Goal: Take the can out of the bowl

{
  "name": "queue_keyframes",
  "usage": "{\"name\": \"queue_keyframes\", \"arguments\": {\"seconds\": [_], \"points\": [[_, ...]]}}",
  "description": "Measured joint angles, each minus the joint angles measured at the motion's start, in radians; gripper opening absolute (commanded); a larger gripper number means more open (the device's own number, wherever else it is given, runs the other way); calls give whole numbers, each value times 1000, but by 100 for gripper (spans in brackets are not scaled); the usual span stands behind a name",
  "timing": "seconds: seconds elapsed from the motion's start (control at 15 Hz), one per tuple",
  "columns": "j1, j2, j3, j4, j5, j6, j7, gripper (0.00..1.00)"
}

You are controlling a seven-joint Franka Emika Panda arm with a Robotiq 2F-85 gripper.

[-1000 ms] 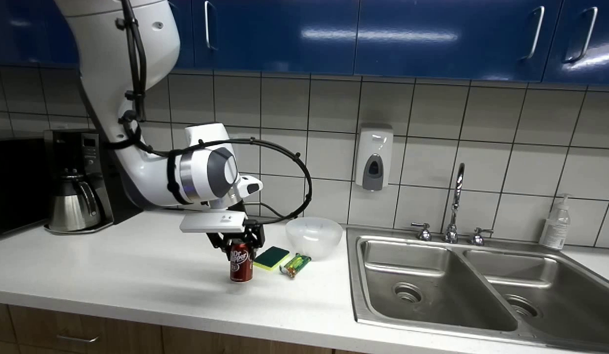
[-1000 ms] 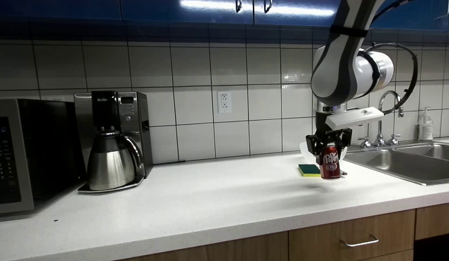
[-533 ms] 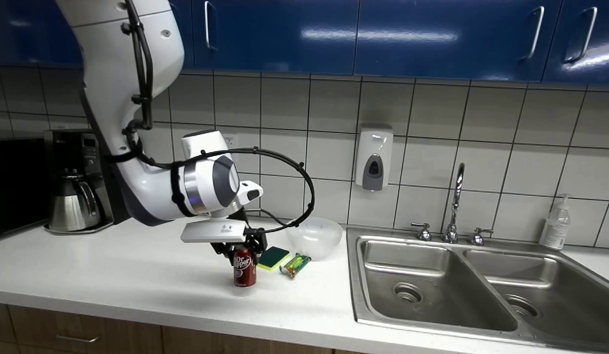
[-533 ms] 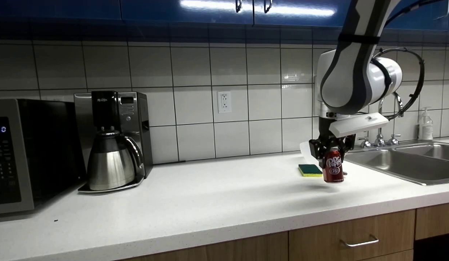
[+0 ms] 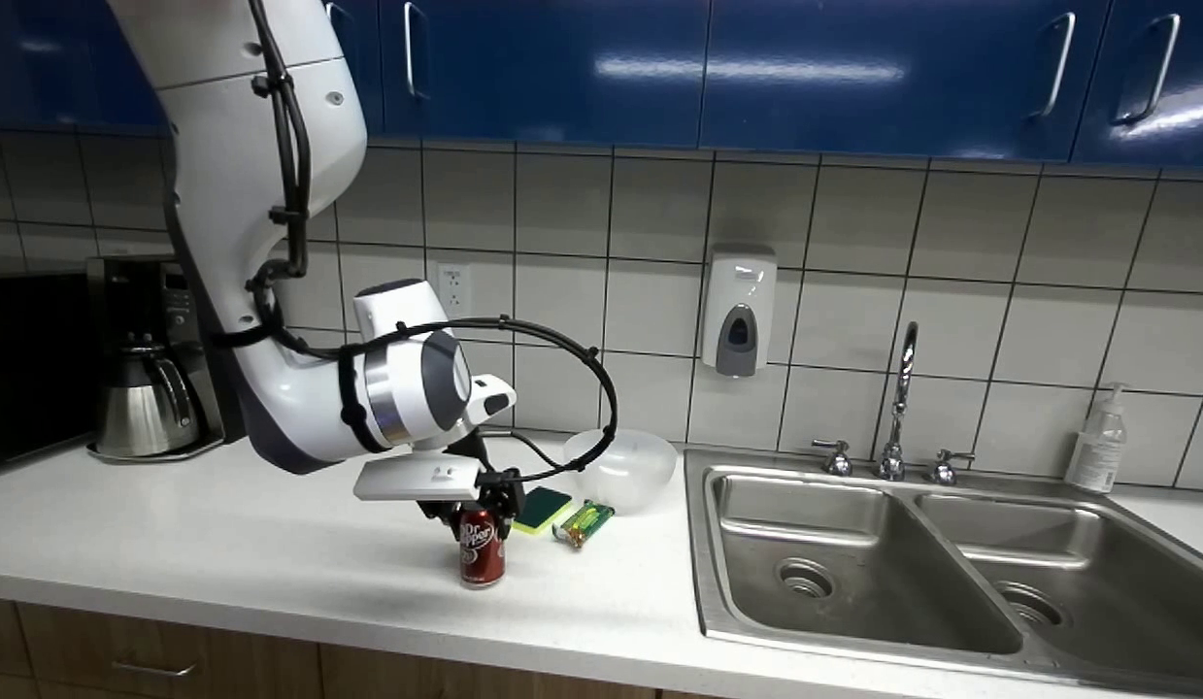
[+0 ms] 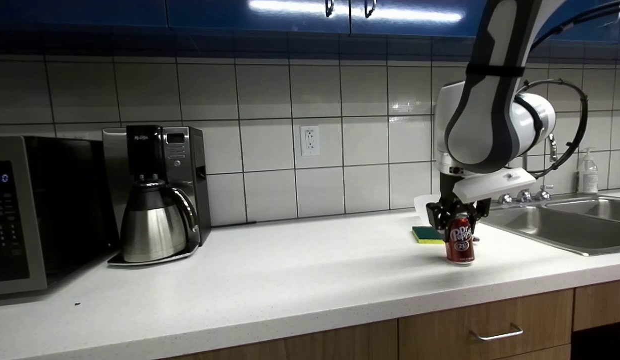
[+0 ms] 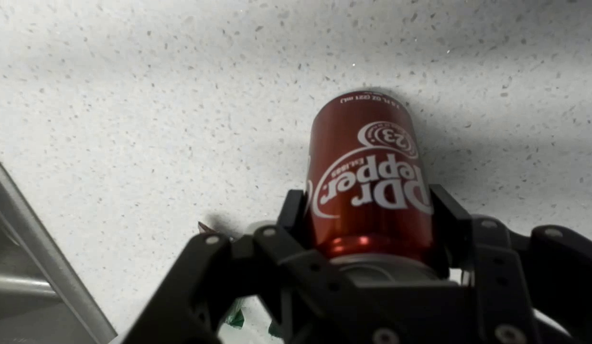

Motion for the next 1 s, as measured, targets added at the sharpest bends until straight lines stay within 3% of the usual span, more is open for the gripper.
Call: {"name": "queue_keyframes", "arguments": {"seconds": [0.2, 0.53, 0.73, 1.0], "points": [[31, 10, -31, 2, 0, 11, 4, 100], [50, -3, -51, 21, 2, -16, 1, 100], [47, -54, -40, 39, 23, -104, -19, 100], [-2, -157, 27, 65, 85, -287, -93, 100]]}}
